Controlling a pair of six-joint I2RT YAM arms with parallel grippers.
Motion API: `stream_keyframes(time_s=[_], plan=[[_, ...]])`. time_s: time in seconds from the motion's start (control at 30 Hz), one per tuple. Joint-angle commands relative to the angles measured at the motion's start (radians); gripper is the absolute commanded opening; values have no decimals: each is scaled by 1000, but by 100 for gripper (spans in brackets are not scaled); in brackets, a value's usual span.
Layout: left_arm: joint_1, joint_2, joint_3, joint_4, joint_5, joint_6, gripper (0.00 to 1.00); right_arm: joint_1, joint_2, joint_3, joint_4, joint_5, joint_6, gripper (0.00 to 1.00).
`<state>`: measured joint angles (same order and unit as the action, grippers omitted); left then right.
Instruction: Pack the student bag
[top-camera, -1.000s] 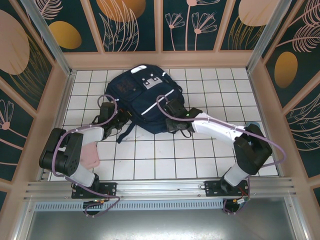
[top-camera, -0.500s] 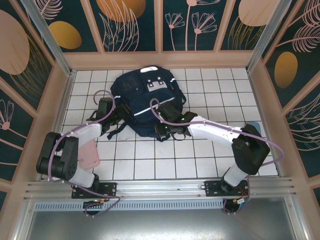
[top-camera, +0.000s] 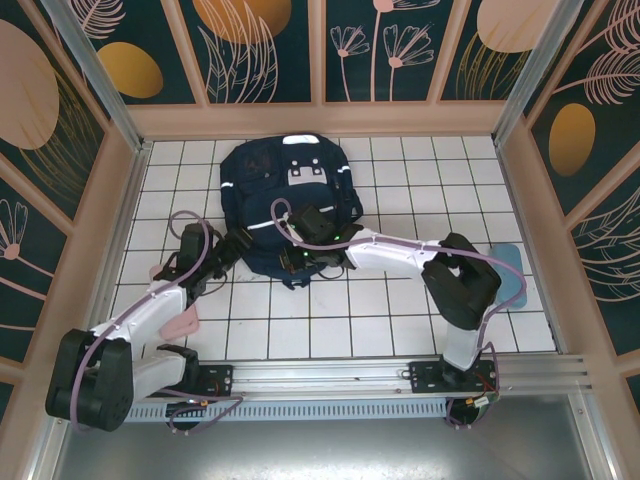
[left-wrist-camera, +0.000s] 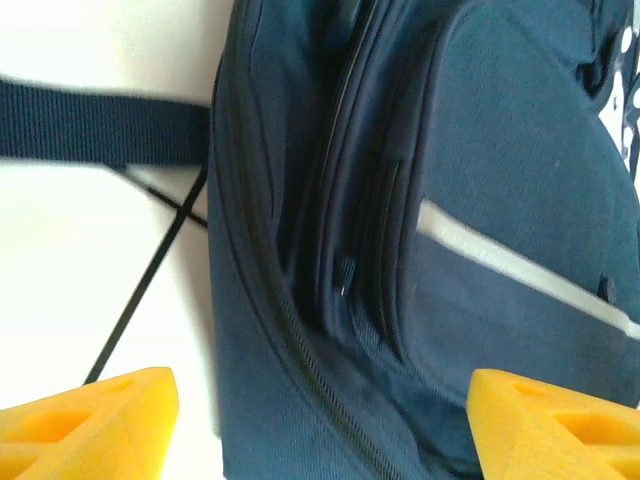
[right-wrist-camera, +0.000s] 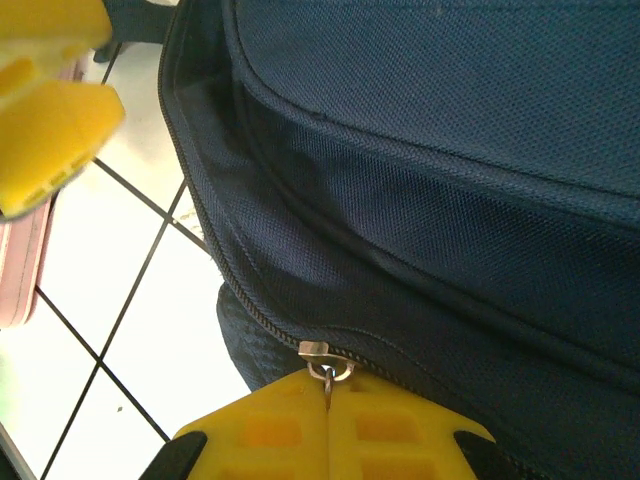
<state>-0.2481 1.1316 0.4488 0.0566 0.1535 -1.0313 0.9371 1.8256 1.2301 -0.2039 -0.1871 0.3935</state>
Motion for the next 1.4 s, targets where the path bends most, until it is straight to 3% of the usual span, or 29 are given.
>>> stream_keyframes(time_s=[0.0,0.2,0.57,0.7,0.8,0.93,1.1,1.37], plan=[[-3,-30,-35,71,82,-110,74,5,12,31,90,-32,18,0],[-10,7,-101,237,160,-176,64,9,19,25,97,-41,24,0],[-47,134,-57,339,189,-171,59,29,23,27,75,-32,10,0],[-71,158,-43,256,88,-168,57,37,22,25,55,-12,6,0],[-74,169,-62,207,-29,-161,47,50,15,5,14,52,-1,0],[-74,212,-97,258,-32,-180,30,57,-3,-37,-57,166,-12,0],[-74,196,-137,291,-108,-208,16,54,-50,-82,-144,325,-10,0],[-75,222,-142,312,-110,-204,11,-32,-153,-175,-183,429,-20,0]])
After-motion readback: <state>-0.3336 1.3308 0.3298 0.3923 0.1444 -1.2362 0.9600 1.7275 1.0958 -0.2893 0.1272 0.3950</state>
